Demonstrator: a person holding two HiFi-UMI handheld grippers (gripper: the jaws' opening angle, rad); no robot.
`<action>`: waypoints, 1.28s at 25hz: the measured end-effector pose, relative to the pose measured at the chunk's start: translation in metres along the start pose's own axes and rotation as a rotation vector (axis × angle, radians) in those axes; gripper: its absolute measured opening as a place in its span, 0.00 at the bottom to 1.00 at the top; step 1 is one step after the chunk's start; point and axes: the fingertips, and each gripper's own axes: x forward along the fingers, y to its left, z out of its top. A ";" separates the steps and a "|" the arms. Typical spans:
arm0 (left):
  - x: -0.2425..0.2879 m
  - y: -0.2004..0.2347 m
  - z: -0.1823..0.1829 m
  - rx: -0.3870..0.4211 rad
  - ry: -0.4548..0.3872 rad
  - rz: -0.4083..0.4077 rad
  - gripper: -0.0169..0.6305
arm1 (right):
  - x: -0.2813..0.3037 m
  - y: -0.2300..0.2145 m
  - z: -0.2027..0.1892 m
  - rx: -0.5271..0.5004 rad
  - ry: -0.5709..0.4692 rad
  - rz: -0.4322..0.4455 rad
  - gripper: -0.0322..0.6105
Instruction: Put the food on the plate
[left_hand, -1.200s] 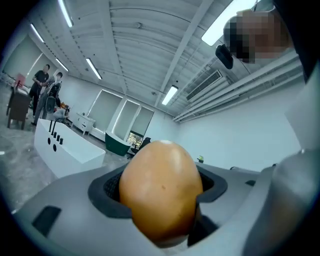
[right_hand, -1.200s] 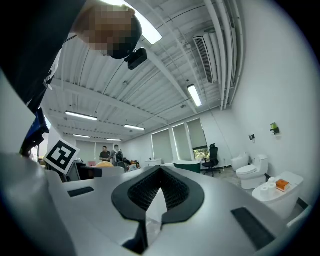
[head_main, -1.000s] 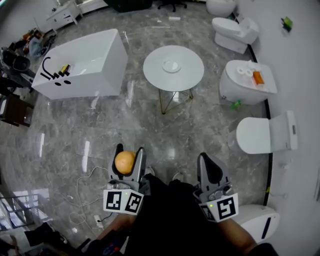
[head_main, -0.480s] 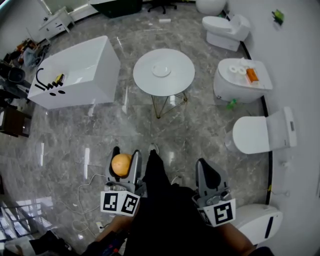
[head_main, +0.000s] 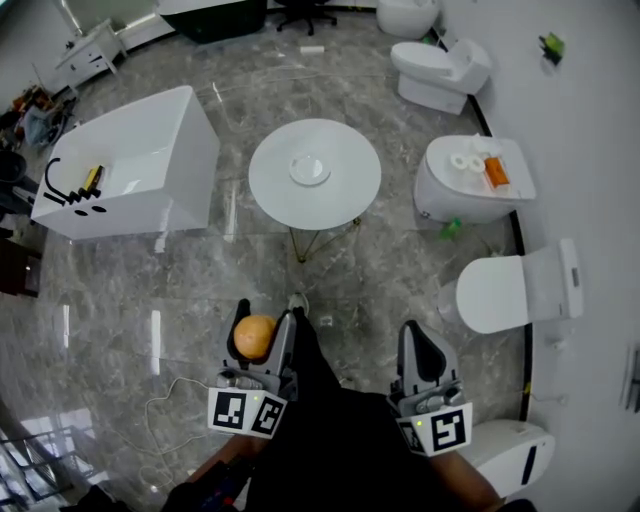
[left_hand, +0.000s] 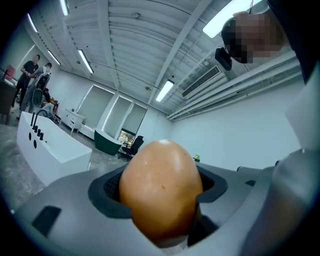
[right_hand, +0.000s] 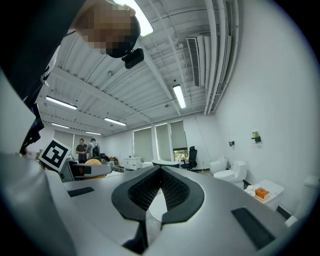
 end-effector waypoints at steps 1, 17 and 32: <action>0.015 0.009 0.002 -0.001 0.010 -0.002 0.53 | 0.018 -0.003 -0.002 -0.001 0.007 -0.003 0.06; 0.192 0.151 0.076 -0.043 0.018 -0.098 0.53 | 0.258 -0.009 -0.015 -0.003 0.131 -0.056 0.06; 0.263 0.184 0.039 -0.096 0.107 -0.029 0.53 | 0.348 -0.061 -0.006 0.023 0.097 0.024 0.06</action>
